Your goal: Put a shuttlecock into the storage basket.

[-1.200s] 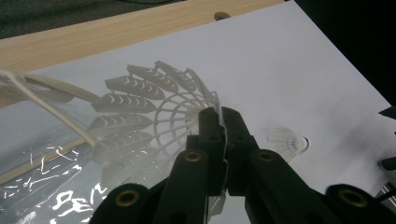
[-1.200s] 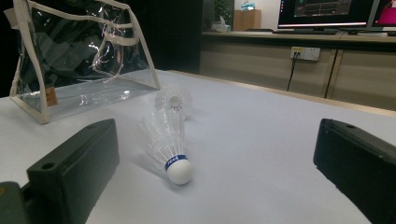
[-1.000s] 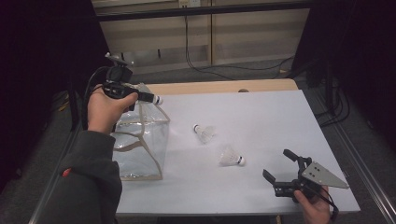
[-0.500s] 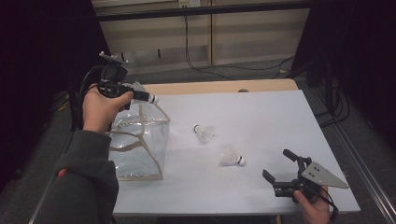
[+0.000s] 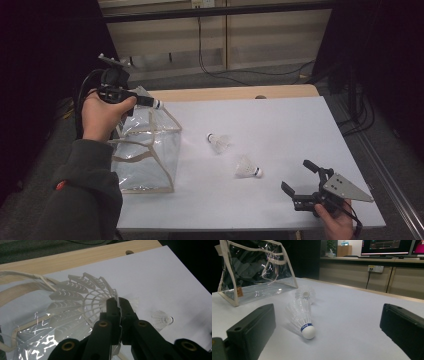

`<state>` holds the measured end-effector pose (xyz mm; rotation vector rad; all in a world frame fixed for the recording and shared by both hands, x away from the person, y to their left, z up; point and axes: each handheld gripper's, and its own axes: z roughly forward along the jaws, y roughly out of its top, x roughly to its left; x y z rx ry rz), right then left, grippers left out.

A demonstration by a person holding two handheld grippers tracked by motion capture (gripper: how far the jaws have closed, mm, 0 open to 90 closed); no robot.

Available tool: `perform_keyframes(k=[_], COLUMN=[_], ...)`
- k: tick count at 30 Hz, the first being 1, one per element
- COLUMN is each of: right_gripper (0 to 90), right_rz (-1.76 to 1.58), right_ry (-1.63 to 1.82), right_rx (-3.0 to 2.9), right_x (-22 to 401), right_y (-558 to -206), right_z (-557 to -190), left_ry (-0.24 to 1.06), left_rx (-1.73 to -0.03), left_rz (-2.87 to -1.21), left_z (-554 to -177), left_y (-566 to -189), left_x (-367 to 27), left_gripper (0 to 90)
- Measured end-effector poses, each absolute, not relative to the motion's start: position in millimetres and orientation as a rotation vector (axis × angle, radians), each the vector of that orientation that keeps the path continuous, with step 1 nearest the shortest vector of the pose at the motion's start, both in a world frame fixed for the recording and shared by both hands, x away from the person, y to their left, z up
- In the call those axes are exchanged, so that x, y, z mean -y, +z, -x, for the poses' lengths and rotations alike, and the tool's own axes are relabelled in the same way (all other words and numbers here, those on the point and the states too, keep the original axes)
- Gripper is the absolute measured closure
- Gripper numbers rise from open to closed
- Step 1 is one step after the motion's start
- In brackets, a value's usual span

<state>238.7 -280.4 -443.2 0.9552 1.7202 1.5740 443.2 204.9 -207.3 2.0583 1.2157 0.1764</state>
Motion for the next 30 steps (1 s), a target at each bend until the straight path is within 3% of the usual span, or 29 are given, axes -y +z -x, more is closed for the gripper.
perform_keyframes(k=[30], right_gripper=[0.3], right_rz=[-0.951], right_ry=[1.575], right_rx=[-1.721], right_x=[280], right_y=[-443], right_z=[-238], left_ry=[0.211], left_rx=[-1.257], left_rz=[-2.041], left_z=[-445], left_y=[-202], left_x=[-217], left_gripper=[88.8])
